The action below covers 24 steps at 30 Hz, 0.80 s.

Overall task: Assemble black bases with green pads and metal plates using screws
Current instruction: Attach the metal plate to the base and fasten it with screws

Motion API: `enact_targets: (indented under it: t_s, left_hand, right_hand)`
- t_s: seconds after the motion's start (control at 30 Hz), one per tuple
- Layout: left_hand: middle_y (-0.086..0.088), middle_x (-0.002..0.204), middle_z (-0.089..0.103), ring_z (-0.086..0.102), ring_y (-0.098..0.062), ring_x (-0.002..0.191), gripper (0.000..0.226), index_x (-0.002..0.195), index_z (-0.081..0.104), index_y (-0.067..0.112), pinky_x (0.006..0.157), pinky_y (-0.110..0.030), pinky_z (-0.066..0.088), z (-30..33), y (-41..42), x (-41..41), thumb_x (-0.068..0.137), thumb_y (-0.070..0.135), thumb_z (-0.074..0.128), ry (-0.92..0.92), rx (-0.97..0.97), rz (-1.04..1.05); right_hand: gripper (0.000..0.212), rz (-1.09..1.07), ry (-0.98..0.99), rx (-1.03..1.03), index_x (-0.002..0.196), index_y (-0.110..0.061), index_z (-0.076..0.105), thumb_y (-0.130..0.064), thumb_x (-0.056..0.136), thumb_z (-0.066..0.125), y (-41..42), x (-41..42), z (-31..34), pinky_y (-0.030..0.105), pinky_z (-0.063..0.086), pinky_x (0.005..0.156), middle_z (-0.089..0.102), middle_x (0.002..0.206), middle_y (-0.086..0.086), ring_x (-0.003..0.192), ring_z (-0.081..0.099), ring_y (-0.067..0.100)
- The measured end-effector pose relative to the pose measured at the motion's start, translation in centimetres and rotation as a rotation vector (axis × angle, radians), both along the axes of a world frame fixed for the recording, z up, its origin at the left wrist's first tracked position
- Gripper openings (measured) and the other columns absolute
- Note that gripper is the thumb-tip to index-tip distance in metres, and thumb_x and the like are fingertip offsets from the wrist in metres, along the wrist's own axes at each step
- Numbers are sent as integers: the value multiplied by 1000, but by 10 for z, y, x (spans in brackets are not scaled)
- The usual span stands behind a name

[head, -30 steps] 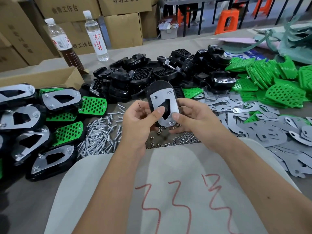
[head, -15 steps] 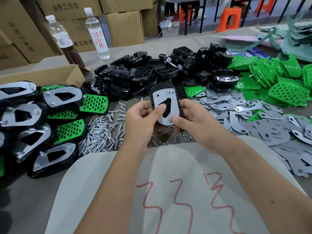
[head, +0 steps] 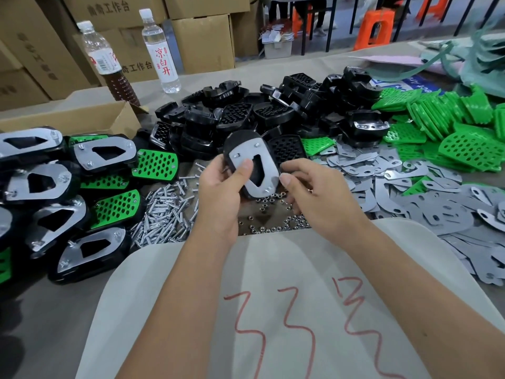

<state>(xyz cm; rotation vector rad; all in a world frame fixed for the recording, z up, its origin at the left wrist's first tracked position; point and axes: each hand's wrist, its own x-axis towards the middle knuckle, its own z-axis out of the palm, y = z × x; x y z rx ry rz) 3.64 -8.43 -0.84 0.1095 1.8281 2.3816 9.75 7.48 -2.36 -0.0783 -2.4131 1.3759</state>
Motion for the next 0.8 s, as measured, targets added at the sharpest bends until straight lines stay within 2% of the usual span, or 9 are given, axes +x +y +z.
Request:
enact_targets:
  t_s: [0.07, 0.13, 0.2, 0.33, 0.43, 0.6, 0.7, 0.73, 0.8]
  left_hand:
    - [-13, 111, 77, 73, -38, 105, 11, 109, 71, 12, 91, -59, 60, 0, -5, -5, 99, 8, 67, -9, 29, 118]
    - [-2, 95, 78, 74, -25, 89, 7, 100, 71, 17, 84, -51, 61, -1, -12, -12, 98, 10, 70, -14, 33, 215]
    - [2, 91, 77, 73, -20, 85, 7, 96, 70, 20, 82, -52, 61, -2, -17, -17, 98, 13, 71, -27, 40, 271]
    - [-2, 92, 78, 73, -22, 87, 6, 94, 70, 19, 90, -56, 61, -2, -18, -18, 100, 20, 69, -71, 44, 284]
    - [-5, 94, 77, 72, -24, 87, 11, 93, 70, 18, 90, -50, 61, -1, -15, -16, 102, 25, 67, -74, -12, 258]
    - [1, 79, 77, 72, -15, 68, 12, 102, 70, 16, 57, -30, 59, 0, -16, -15, 103, 27, 65, -122, -47, 183]
    - [-9, 96, 73, 67, -25, 81, 29, 118, 68, 8, 70, -37, 56, 3, -15, -11, 102, 32, 62, -166, -47, 126]
    - [-10, 97, 71, 65, -26, 83, 27, 116, 68, 8, 73, -37, 53, 3, -14, -11, 102, 30, 60, -174, -51, 113]
    - [-6, 92, 71, 66, -24, 80, 17, 108, 69, 13, 68, -32, 52, 4, -15, -10, 102, 22, 56, -177, -61, 82]
  right_hand:
    - [8, -12, 52, 236, 105, -16, 73, -18, 98, 69, -5, 0, 1, 27, 50, 77, 67, 82, -11, 76, 60, 7]
    - [11, 115, 21, 460, 106, -19, 76, -21, 96, 72, -13, 0, 2, 36, 50, 83, 63, 94, -6, 89, 57, 13]
    - [16, 197, -44, 591, 111, -24, 77, -26, 96, 72, -21, -2, 4, 39, 49, 86, 59, 103, -4, 101, 55, 19]
    - [6, 220, -28, 547, 96, -22, 78, -20, 93, 74, -25, -3, 9, 43, 50, 83, 58, 95, -4, 97, 57, 19]
    - [2, 199, -31, 531, 89, -19, 77, -20, 91, 76, -25, -2, 9, 43, 49, 82, 59, 91, -3, 93, 58, 18]
    - [12, 158, -63, 525, 87, -15, 72, -25, 92, 76, -23, -3, 9, 39, 46, 83, 57, 91, -3, 91, 55, 18]
    - [11, 161, -73, 550, 88, -16, 69, -24, 95, 73, -23, -3, 8, 36, 44, 86, 54, 93, -5, 98, 53, 18]
    - [11, 155, -68, 539, 89, -16, 68, -24, 95, 72, -22, -3, 7, 33, 43, 87, 54, 94, -6, 98, 52, 16]
    - [11, 117, -48, 448, 88, -17, 66, -22, 95, 73, -19, -2, 7, 21, 41, 81, 55, 90, -8, 86, 50, 5]
